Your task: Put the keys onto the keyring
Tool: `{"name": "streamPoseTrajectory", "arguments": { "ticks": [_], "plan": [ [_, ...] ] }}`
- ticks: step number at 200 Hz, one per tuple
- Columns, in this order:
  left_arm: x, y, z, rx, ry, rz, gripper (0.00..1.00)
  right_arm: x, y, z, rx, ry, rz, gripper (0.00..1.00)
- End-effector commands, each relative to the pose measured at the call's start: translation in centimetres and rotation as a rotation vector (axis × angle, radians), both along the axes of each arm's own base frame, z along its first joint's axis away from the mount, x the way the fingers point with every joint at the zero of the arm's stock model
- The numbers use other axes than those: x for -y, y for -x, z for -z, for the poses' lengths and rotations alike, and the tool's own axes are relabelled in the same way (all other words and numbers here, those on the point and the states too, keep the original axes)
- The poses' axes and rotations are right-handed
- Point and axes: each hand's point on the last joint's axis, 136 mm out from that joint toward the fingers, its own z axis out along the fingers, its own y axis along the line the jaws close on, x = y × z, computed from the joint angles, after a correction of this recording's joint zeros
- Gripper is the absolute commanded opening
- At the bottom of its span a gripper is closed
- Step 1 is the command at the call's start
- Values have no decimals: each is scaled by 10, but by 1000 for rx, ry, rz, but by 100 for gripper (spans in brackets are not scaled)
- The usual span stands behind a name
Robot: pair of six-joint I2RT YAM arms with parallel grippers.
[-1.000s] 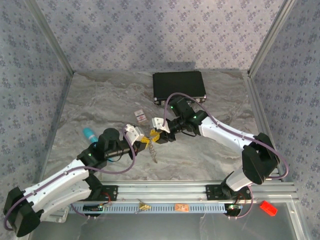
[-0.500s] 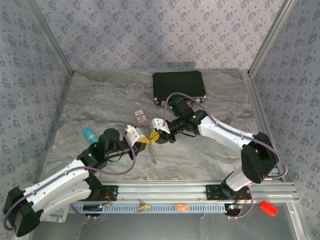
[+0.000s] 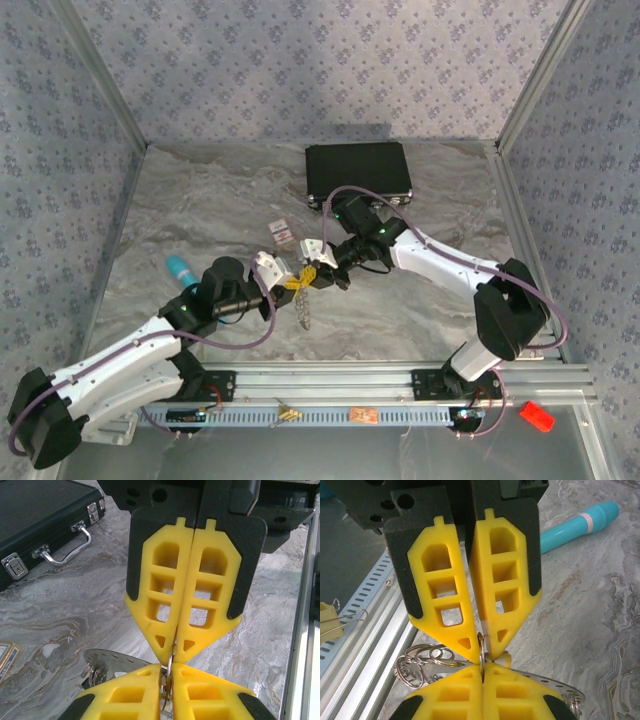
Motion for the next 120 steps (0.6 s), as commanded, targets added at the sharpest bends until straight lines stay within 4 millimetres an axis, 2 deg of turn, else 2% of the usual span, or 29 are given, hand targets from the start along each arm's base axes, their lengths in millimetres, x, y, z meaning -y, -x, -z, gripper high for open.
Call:
{"name": "streamPoseTrajectory", "arguments": {
  "ticks": [1,54,56,60,92,120],
  "plan": [
    [5,0,-18,36,31,21,14,-4,4,-10,7,-12,-32,0],
    [9,5,-18,28,42,53,11,-3,8,-1,-15,14,-43,0],
    [9,6,-18,27,45,55,11,-6,5,-10,2,-2,-44,0],
    [9,6,-19,27,46,58,11,-8,5,-12,7,-6,-46,0],
    [9,7,-19,24,47,63,16,-7,6,-11,1,2,-50,0],
    [10,9,-17,20,42,72,7,-9,6,-13,0,-4,-55,0]
  ]
}}
